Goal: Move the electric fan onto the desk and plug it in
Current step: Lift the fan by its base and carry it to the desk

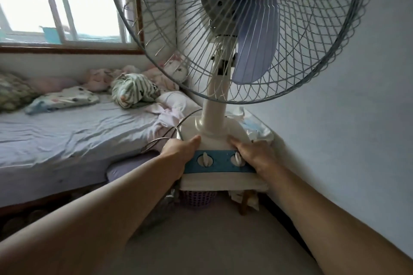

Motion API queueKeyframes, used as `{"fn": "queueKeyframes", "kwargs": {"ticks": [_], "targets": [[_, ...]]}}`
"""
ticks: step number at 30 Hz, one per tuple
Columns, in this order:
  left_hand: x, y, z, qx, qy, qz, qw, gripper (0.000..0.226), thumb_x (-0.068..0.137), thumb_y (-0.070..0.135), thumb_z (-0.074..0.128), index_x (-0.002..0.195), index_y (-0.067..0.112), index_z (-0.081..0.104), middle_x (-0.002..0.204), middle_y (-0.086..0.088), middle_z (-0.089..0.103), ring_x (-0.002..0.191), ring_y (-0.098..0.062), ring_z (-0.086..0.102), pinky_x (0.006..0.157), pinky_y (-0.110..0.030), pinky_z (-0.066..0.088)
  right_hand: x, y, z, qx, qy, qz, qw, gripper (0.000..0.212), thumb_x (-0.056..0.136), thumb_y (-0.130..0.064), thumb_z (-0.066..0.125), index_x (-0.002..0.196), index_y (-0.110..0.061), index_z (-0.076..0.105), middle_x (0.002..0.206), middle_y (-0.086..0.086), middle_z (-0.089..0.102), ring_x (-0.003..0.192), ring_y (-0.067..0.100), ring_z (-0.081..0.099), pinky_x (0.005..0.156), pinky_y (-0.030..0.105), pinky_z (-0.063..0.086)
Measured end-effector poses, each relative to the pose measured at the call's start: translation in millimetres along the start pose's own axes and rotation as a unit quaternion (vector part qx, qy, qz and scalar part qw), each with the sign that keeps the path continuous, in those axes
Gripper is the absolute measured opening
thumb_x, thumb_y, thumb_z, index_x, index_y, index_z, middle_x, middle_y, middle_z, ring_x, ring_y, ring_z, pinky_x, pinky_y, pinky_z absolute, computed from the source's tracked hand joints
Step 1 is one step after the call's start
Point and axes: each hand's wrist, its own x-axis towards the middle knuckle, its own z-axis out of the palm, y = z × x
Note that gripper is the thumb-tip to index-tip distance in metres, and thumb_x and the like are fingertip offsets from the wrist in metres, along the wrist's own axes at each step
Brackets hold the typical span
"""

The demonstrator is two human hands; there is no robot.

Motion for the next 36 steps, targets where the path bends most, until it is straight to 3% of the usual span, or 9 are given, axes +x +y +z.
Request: {"fn": "queueKeyframes", "kwargs": {"ticks": [2,5,8,11,17,23,26,29,36], "targets": [[-1,-13,-43,-0.009,0.02,-0.01,1.0,0.061,0.074,0.049,0.069,0.111,0.001,0.062,0.108,-0.016,0.067,0.096,-0.032,0.065,0.09,-0.045,0.054,-21,-18,33,-0.002,-0.016,-0.009,1.0,0.069,0.056,-0.071,0.067,0.086,-0.009,0.064,0.094,0.007,0.066,0.08,0.021,0.06,0.074,0.029,0.047],[-5,-35,-107,-0.03,0.052,-0.018,0.998,0.059,0.073,0.048,0.071,0.11,0.003,0.062,0.107,-0.016,0.068,0.096,-0.033,0.066,0.089,-0.046,0.054,-52,-46,84,0.007,-0.048,-0.031,0.998,0.074,0.061,-0.067,0.068,0.102,-0.005,0.066,0.103,0.011,0.068,0.087,0.023,0.062,0.072,0.03,0.047],[-11,-55,-168,-0.04,0.081,-0.017,0.996,0.053,0.076,0.045,0.07,0.112,0.006,0.061,0.109,-0.017,0.067,0.099,-0.034,0.065,0.091,-0.047,0.053,-82,-72,131,-0.012,-0.086,-0.065,0.994,0.08,0.066,-0.067,0.064,0.113,-0.002,0.062,0.116,0.015,0.065,0.103,0.028,0.061,0.088,0.035,0.049],[-17,-74,-228,-0.046,0.125,-0.016,0.991,0.051,0.078,0.044,0.068,0.114,0.007,0.061,0.109,-0.015,0.067,0.098,-0.032,0.064,0.091,-0.042,0.053,-110,-101,181,-0.014,-0.123,-0.099,0.987,0.08,0.067,-0.069,0.061,0.12,-0.008,0.06,0.12,0.012,0.063,0.101,0.026,0.058,0.085,0.033,0.046],[-29,-102,-327,-0.044,0.227,-0.031,0.972,0.049,0.082,0.043,0.065,0.112,0.004,0.061,0.099,-0.012,0.062,0.082,-0.026,0.055,0.072,-0.03,0.043,-160,-161,266,-0.008,-0.203,-0.129,0.971,0.085,0.066,-0.069,0.064,0.118,-0.002,0.059,0.117,0.015,0.063,0.102,0.03,0.061,0.083,0.03,0.047],[-34,-130,-414,-0.047,0.332,-0.075,0.939,0.05,0.081,0.049,0.062,0.103,0.003,0.061,0.108,-0.015,0.062,0.089,-0.027,0.057,0.079,-0.031,0.046,-194,-214,352,-0.011,-0.31,-0.19,0.931,0.071,0.067,-0.066,0.065,0.104,-0.005,0.067,0.104,0.015,0.07,0.094,0.03,0.065,0.079,0.033,0.052],[-34,-143,-451,-0.067,0.371,-0.091,0.922,0.061,0.081,0.048,0.063,0.117,0.0,0.057,0.117,-0.016,0.061,0.098,-0.029,0.059,0.088,-0.035,0.049,-209,-240,394,-0.025,-0.354,-0.221,0.908,0.067,0.069,-0.065,0.064,0.102,-0.007,0.068,0.105,0.015,0.069,0.096,0.03,0.064,0.09,0.04,0.052],[-32,-157,-485,-0.116,0.423,-0.099,0.893,0.06,0.076,0.044,0.068,0.117,0.001,0.06,0.118,-0.018,0.064,0.104,-0.034,0.062,0.095,-0.045,0.05,-225,-266,437,-0.034,-0.401,-0.249,0.881,0.064,0.069,-0.064,0.064,0.099,-0.007,0.067,0.102,0.014,0.069,0.095,0.029,0.064,0.089,0.039,0.052],[-34,-195,-555,-0.166,0.504,-0.131,0.837,0.065,0.077,0.043,0.069,0.123,-0.001,0.058,0.126,-0.019,0.061,0.112,-0.034,0.06,0.097,-0.043,0.049,-272,-301,532,-0.027,-0.486,-0.258,0.834,0.066,0.06,-0.068,0.068,0.096,-0.012,0.064,0.099,0.011,0.07,0.087,0.025,0.066,0.081,0.035,0.055]]}}
